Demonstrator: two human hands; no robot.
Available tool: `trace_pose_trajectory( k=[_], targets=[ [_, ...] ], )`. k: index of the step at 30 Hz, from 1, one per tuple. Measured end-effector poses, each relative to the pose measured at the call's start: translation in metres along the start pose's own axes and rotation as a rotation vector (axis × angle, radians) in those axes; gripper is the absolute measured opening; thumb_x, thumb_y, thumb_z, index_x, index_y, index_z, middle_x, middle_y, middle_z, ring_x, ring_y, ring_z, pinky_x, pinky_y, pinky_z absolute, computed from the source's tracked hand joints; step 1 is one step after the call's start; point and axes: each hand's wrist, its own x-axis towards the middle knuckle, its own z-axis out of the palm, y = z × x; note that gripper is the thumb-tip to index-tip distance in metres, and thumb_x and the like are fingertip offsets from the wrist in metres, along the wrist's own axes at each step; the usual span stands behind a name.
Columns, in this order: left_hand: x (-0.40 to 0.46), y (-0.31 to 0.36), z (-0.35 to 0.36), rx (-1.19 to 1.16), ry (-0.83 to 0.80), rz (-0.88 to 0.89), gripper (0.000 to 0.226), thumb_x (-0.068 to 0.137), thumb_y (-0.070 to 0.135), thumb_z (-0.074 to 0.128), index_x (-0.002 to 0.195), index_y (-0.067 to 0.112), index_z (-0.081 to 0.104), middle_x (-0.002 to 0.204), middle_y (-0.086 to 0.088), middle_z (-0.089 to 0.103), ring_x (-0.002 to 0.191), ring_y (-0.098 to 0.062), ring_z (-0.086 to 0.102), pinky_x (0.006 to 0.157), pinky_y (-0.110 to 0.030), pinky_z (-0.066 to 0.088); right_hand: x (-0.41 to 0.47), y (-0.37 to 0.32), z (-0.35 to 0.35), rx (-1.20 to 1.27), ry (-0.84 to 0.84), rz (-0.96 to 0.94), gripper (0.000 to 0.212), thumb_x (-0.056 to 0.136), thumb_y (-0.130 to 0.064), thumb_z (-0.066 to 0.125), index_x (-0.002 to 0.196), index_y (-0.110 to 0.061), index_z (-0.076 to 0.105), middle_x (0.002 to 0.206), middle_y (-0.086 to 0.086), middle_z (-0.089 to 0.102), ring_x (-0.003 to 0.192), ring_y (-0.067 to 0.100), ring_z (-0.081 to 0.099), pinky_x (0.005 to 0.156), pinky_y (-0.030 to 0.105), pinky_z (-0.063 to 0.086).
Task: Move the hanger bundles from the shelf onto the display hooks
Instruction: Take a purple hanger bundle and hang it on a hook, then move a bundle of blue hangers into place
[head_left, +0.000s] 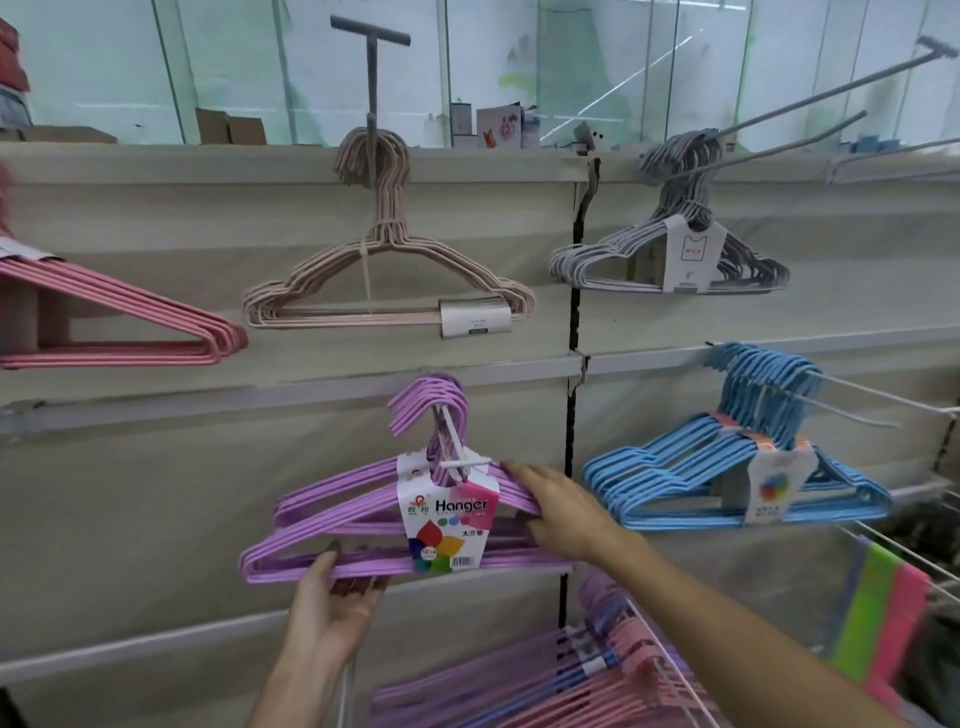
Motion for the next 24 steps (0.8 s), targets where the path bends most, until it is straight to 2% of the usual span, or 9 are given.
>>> trace_pose_trajectory(
  k=[5,8,9,11,13,15,17,18,24],
  targets=[
    [-0.017,-0.002,-0.008,0.150,-0.022,-0.077,0.023,0.098,0.010,0.049,0.119,0.003,0.055,0.124,-0.022,0.058,0.130,-0.036,0.049,0.113,-0.049,0.036,-0.014,0.005,-0.013,0.045,0.035,-0.001,0.066,0.090,-0.021,0.059,0.151,-0.017,0.033,0.145,0.008,0.047,0.130,0.028,0.047,0.108,0.042,0.040],
    [-0.033,-0.006,-0.004,0.184,0.004,-0.096,0.015,0.097,0.011,0.052,0.106,0.001,0.056,0.109,-0.020,0.062,0.129,-0.034,0.050,0.106,-0.047,0.042,-0.029,0.009,-0.023,0.068,0.081,-0.030,0.059,0.094,-0.029,0.059,0.148,-0.017,0.039,0.143,0.007,0.050,0.129,0.026,0.048,0.108,0.040,0.040],
    [-0.039,-0.008,-0.002,0.200,-0.014,-0.105,0.019,0.088,0.011,0.065,0.104,0.002,0.058,0.108,-0.017,0.065,0.123,-0.033,0.055,0.099,-0.046,0.048,-0.035,0.012,-0.026,0.069,0.095,-0.041,0.057,0.095,-0.029,0.059,0.148,-0.017,0.040,0.143,0.006,0.050,0.131,0.025,0.047,0.109,0.039,0.039],
    [-0.051,-0.012,0.000,0.243,-0.101,-0.086,0.071,0.035,0.010,0.097,0.097,0.006,0.062,0.090,-0.011,0.072,0.100,-0.027,0.063,0.076,-0.040,0.059,-0.050,0.020,-0.035,0.073,0.124,-0.064,0.054,0.096,-0.028,0.058,0.147,-0.017,0.042,0.144,0.006,0.049,0.132,0.023,0.046,0.109,0.035,0.038],
    [-0.064,-0.019,0.006,0.297,-0.179,-0.051,0.092,0.001,0.010,0.096,0.089,0.010,0.068,0.073,-0.005,0.070,0.080,-0.023,0.065,0.064,-0.038,0.060,-0.066,0.031,-0.045,0.096,0.156,-0.073,0.051,0.097,-0.027,0.057,0.145,-0.016,0.044,0.142,0.005,0.051,0.131,0.022,0.046,0.107,0.032,0.036],
    [-0.078,-0.034,0.013,0.361,-0.238,-0.013,0.063,0.033,0.012,0.097,0.090,0.012,0.070,0.074,-0.002,0.068,0.073,-0.022,0.065,0.061,-0.034,0.060,-0.084,0.046,-0.054,0.129,0.182,-0.059,0.049,0.097,-0.027,0.058,0.143,-0.016,0.047,0.138,0.005,0.053,0.128,0.021,0.048,0.105,0.030,0.036],
    [-0.092,-0.053,0.021,0.428,-0.263,0.058,0.017,0.083,0.013,0.069,0.100,0.014,0.067,0.078,-0.001,0.066,0.077,-0.022,0.061,0.057,-0.030,0.060,-0.100,0.060,-0.062,0.153,0.202,-0.037,0.048,0.096,-0.028,0.058,0.142,-0.016,0.048,0.138,0.006,0.054,0.127,0.022,0.050,0.106,0.035,0.040],
    [-0.095,-0.061,0.023,0.461,-0.269,0.102,0.014,0.093,0.013,0.056,0.103,0.014,0.065,0.080,-0.001,0.066,0.077,-0.022,0.061,0.057,-0.029,0.060,-0.107,0.067,-0.066,0.165,0.210,-0.030,0.049,0.096,-0.028,0.058,0.142,-0.016,0.048,0.138,0.006,0.054,0.127,0.023,0.050,0.106,0.037,0.041],
    [-0.130,-0.117,0.050,0.817,-0.332,0.379,0.017,0.098,0.004,0.051,0.099,0.013,0.066,0.084,-0.012,0.065,0.068,-0.027,0.066,0.064,-0.035,0.055,-0.161,0.110,-0.092,0.228,0.330,0.008,0.043,0.096,-0.025,0.060,0.137,-0.015,0.053,0.134,0.004,0.057,0.123,0.017,0.054,0.105,0.033,0.043]
  ],
)
